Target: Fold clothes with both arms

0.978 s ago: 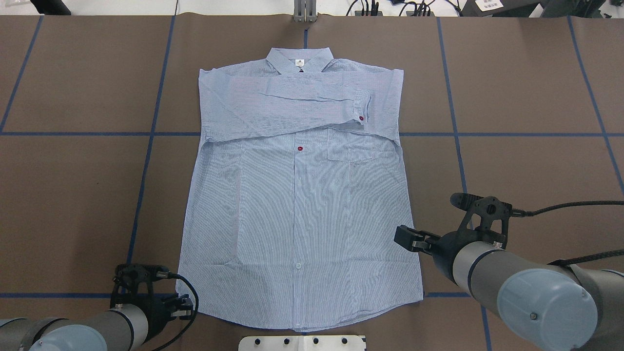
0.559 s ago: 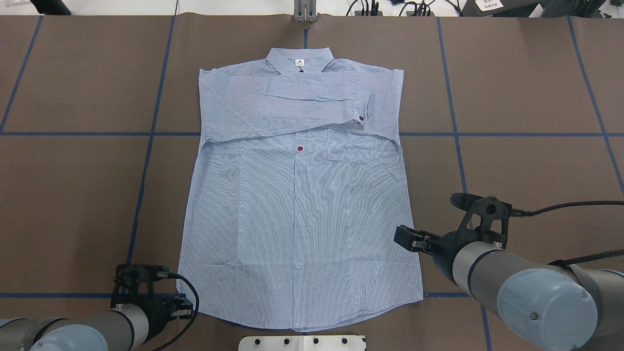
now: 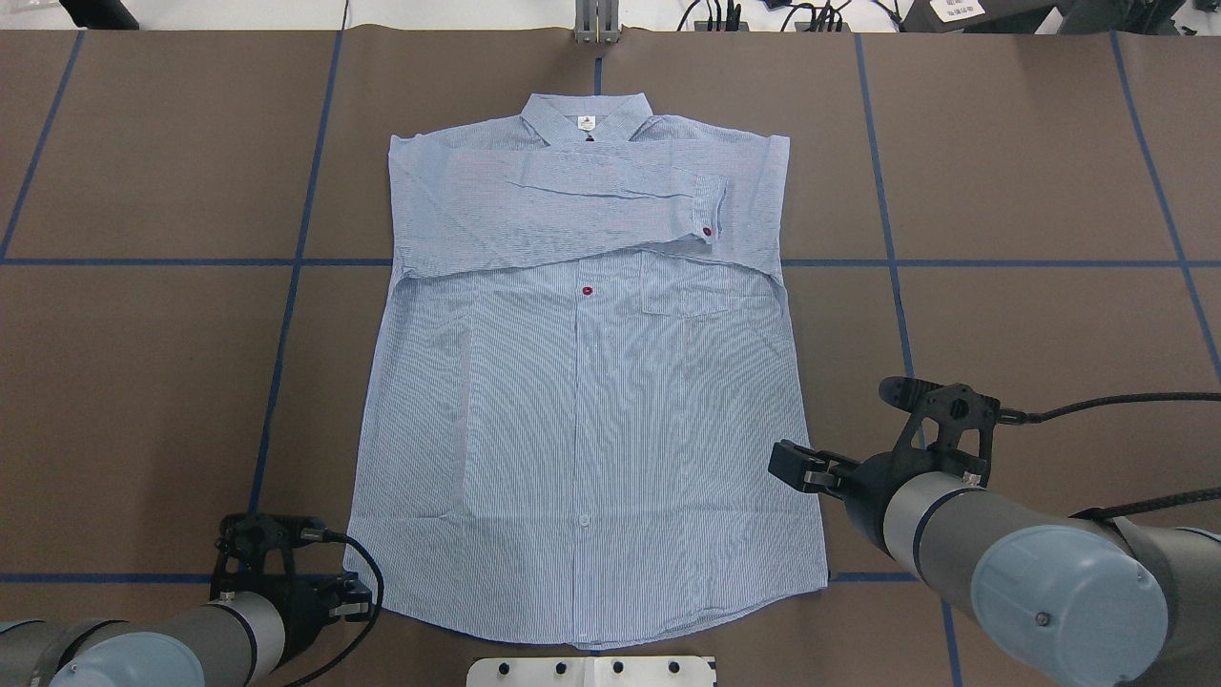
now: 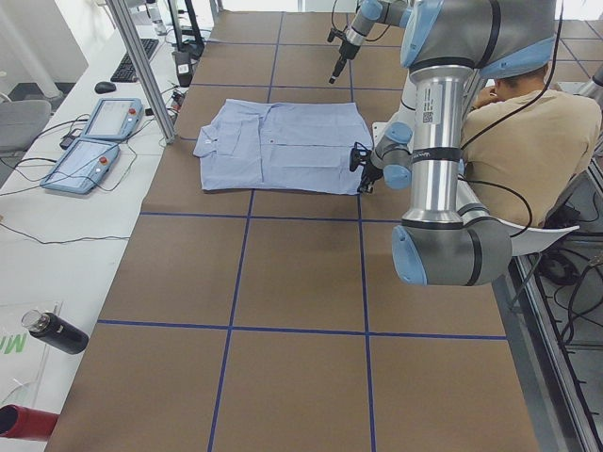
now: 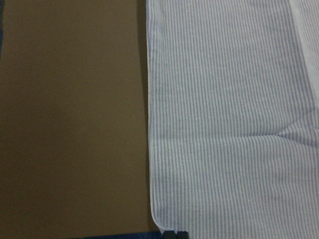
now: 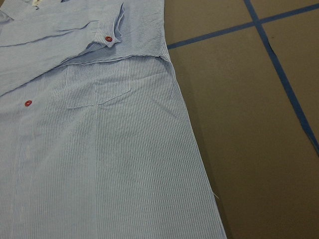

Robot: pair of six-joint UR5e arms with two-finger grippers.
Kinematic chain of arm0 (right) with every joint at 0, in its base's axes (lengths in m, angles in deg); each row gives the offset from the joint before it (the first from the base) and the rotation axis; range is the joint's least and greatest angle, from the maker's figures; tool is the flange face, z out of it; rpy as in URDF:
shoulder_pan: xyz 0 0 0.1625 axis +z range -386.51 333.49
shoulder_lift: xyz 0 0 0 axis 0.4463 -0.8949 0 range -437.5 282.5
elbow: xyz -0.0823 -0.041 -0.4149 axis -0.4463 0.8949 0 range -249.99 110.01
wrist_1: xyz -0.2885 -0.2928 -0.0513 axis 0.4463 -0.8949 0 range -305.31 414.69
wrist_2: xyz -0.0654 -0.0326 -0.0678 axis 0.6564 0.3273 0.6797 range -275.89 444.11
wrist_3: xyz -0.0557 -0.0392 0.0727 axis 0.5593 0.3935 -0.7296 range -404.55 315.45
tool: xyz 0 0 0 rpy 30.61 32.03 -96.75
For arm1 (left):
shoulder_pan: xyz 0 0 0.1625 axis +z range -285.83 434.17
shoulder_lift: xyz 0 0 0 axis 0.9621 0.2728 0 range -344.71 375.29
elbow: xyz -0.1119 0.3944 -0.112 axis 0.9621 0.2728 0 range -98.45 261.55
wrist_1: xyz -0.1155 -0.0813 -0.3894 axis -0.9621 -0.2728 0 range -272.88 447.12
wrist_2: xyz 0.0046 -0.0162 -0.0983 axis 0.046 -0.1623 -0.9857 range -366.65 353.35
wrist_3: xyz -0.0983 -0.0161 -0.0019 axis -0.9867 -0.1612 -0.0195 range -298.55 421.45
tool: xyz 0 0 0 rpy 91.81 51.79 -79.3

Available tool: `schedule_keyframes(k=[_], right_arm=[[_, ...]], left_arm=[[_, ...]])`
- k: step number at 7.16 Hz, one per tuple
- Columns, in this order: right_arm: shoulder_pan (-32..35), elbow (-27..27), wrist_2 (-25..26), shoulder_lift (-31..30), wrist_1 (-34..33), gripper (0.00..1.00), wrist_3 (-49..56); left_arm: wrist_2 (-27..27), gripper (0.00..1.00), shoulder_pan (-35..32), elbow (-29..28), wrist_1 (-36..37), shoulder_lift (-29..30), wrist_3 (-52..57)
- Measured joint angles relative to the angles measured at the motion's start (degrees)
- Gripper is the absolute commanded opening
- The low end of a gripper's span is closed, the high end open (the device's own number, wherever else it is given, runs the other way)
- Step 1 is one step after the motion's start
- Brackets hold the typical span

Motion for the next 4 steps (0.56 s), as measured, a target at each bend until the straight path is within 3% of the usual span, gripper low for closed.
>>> schedule_keyframes(k=[4], right_arm=[[-1.14,1.02,0.81,-0.39,0.17,1.0,-0.83]], left_arm=[[-1.5,0.0,-0.66,7.36,0.0,-2.81,0.4]])
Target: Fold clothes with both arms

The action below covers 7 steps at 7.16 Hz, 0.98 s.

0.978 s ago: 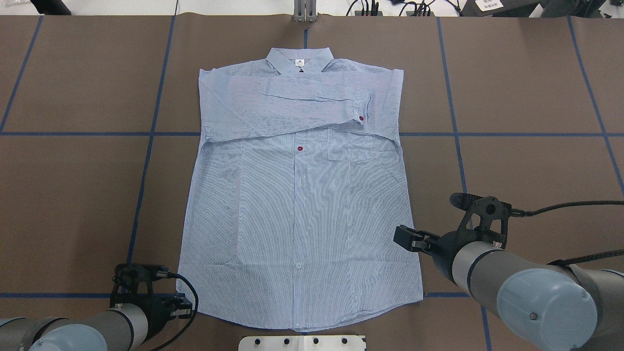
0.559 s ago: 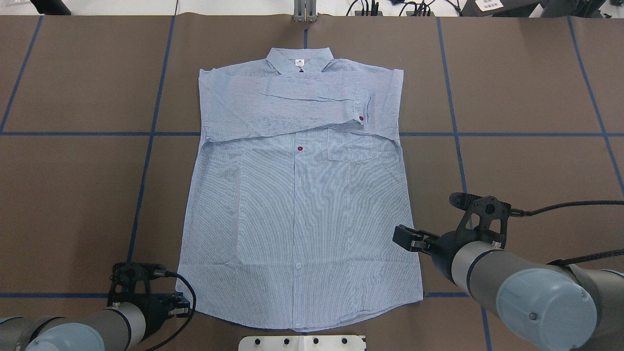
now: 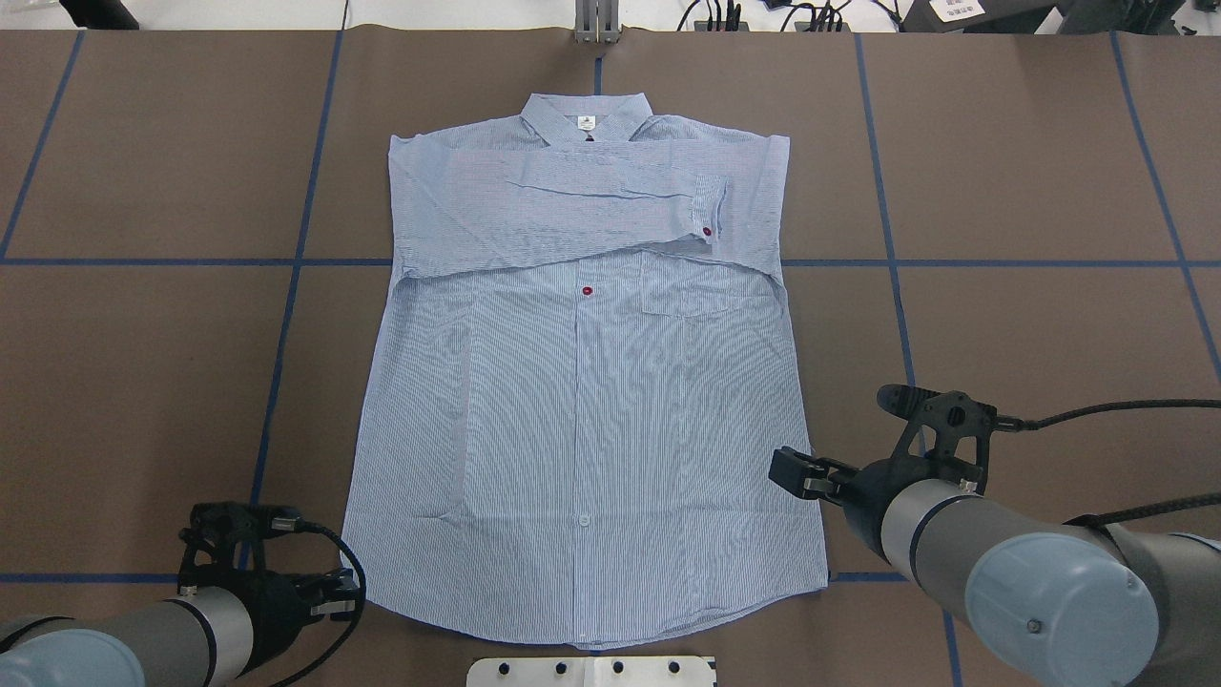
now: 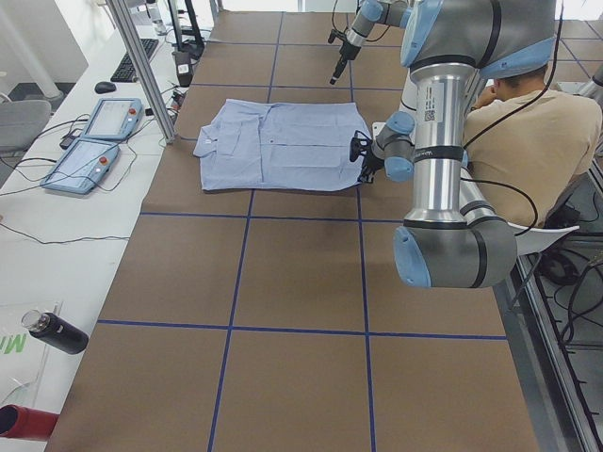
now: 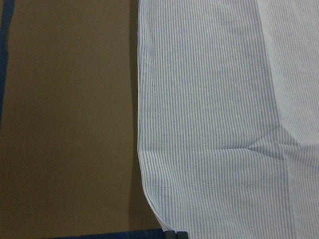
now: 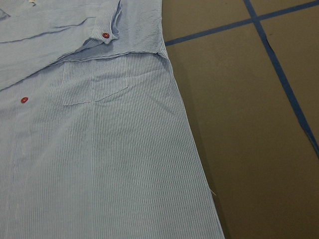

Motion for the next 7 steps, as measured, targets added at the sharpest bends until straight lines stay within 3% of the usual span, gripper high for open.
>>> schedule_keyframes(k=[2,5,7], right_arm=[[-3.25,3.66,4.51,-1.12,3.65,0.92,-1.92],[-6.62,6.67,8.2,-4.11,7.67,0.54,-3.64],[-8.69,7.59,9.24,-5.19,7.6,0.49,-6.26]], left_arm=[[-1.72,0.0,-0.14,1.69,0.0,-0.04,0.12],[-1.69,0.0,-0.17,1.57,-0.02,0.09,-0.15],[-1.25,0.0,0.21,1.34,0.3,-0.05,-0.21]])
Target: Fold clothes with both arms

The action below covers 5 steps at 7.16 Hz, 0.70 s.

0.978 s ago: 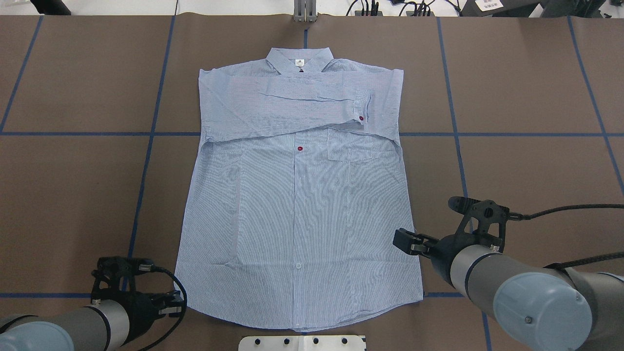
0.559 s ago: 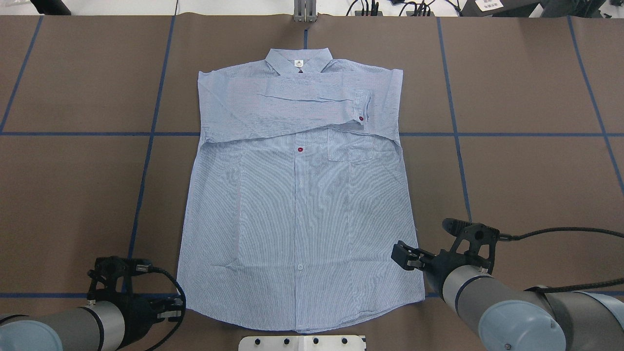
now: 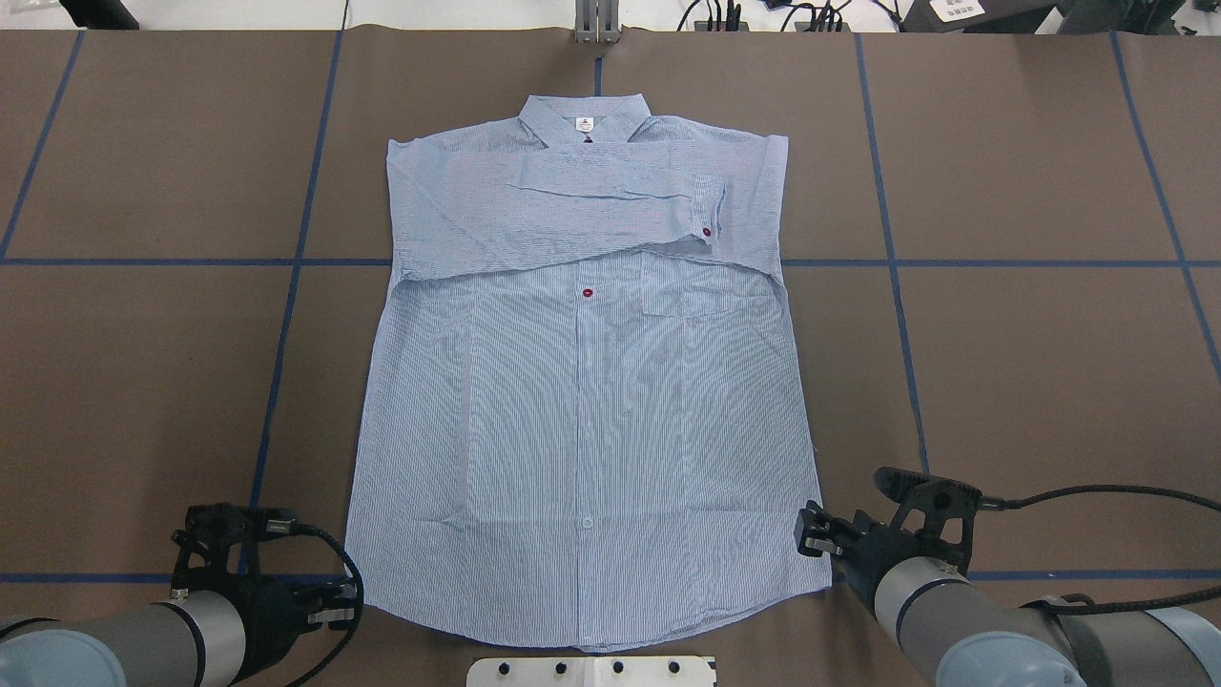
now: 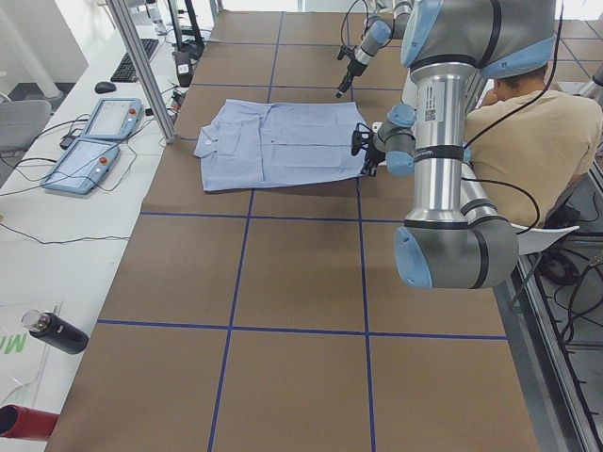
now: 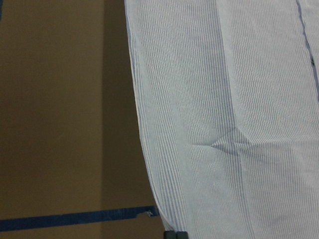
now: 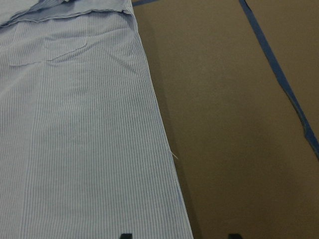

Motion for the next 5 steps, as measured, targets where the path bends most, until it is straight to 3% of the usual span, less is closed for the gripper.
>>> schedule_keyframes(k=[5], right_arm=[[-6.35,0.16,4.13,-1.53,-0.63,0.47,-7.92]], left_arm=[[1.59,0.0,0.56,-0.15,0.58,0.15,0.07]])
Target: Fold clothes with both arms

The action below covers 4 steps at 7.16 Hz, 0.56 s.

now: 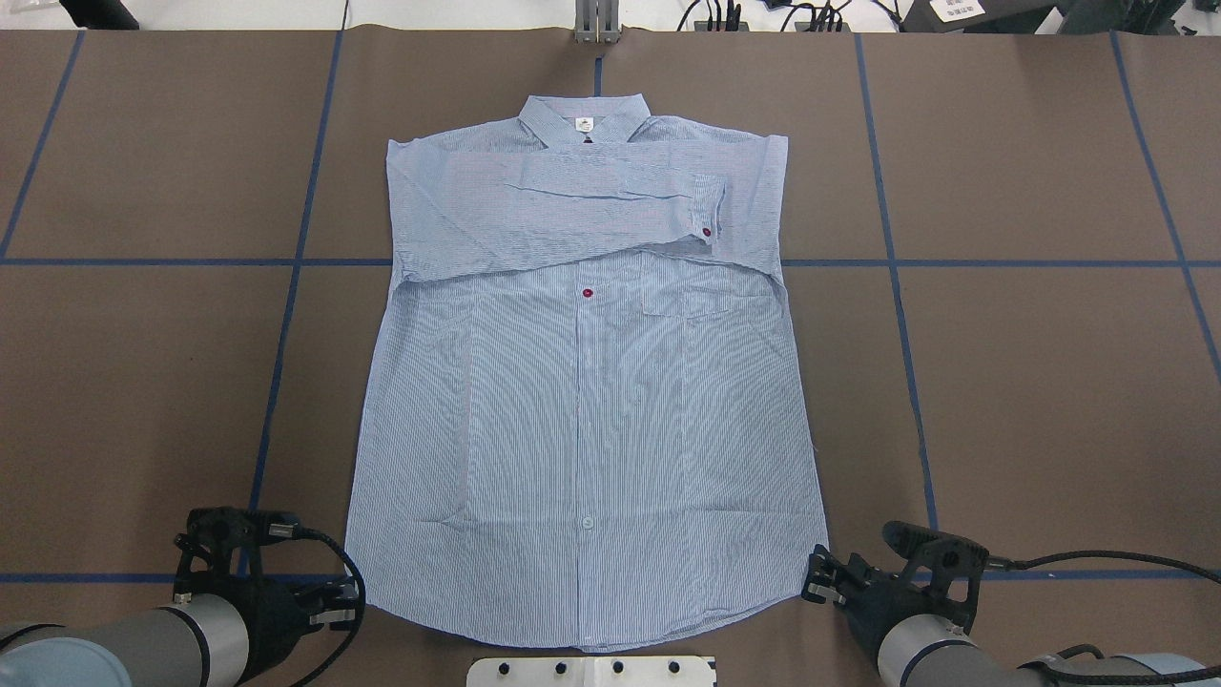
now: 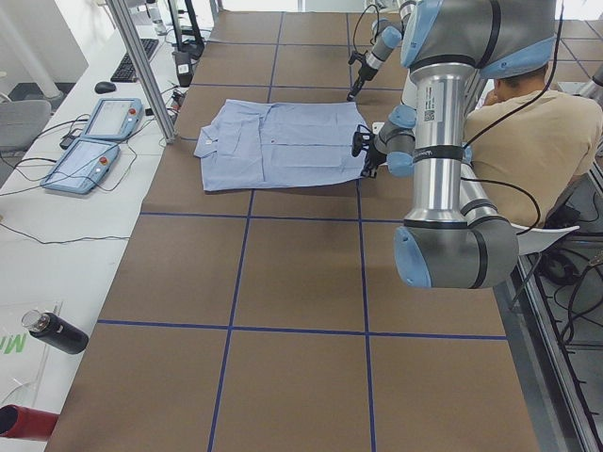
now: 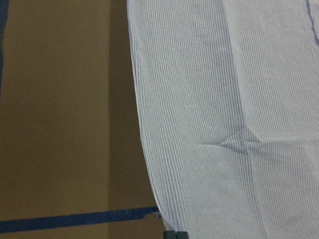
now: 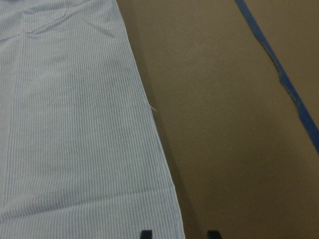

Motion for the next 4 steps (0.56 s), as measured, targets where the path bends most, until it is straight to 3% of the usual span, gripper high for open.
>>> schedule_keyframes(k=[4], right_arm=[[-3.34,0.51,2.7,0.3,-3.04,0.39,-3.58]], left_arm=[[0.24,0.0,0.02,-0.03,0.01,0.17,0.01]])
